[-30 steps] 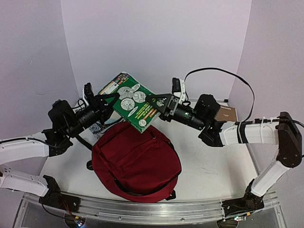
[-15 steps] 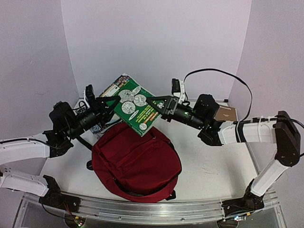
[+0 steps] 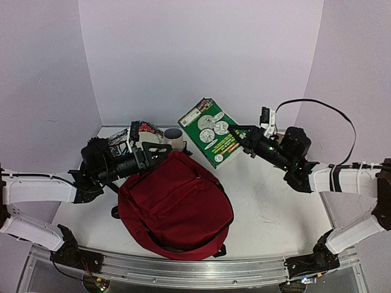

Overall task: Pack the student bag
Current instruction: Pass from the left arm to the right, then pick up the largest pocket of the bag from the student bag.

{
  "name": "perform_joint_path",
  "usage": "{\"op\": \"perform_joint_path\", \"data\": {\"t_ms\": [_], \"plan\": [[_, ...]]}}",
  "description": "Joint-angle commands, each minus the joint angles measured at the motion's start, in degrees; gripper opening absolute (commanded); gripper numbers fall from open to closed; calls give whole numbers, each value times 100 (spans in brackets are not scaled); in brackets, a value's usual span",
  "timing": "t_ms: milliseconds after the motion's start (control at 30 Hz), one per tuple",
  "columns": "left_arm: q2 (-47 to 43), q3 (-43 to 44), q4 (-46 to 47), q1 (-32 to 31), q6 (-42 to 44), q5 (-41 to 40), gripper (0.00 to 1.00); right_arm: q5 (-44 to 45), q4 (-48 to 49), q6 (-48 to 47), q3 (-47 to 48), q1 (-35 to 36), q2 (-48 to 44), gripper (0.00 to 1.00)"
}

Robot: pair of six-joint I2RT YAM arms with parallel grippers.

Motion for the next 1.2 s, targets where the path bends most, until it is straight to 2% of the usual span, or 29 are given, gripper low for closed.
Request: {"op": "perform_joint_path", "data": {"t_ms": [0,133,233,333,867,1067,1167], "plan": [[328,275,-621,-49,971,676,75,521,178,-210,-190,-148,-753,0],[527,614,-1540,-487,1806,531,78,776,-182,-184,-515,-245,-1077,0],[693,1073,-2470,-1122,2633,-197,79,891,-332,-180,-682,-270,-1271,0],[985,1456,-3102,-1536,3008,-726,80,914,-458,-168,-787,-270,-1390,0],[2310,2722,-4119,-3227,3723,-2350,84,1087,-894,-168,-1081,-275,-1858,0],[3075,3360,-4853,-3452,3797,-3075,86,1078,-906,-140,-1117,-271,-1884,0],[3359,3639,-5257,-3469,3787,-3551,83,1064,-914,-135,-1131,-277,-1893,0]]}}
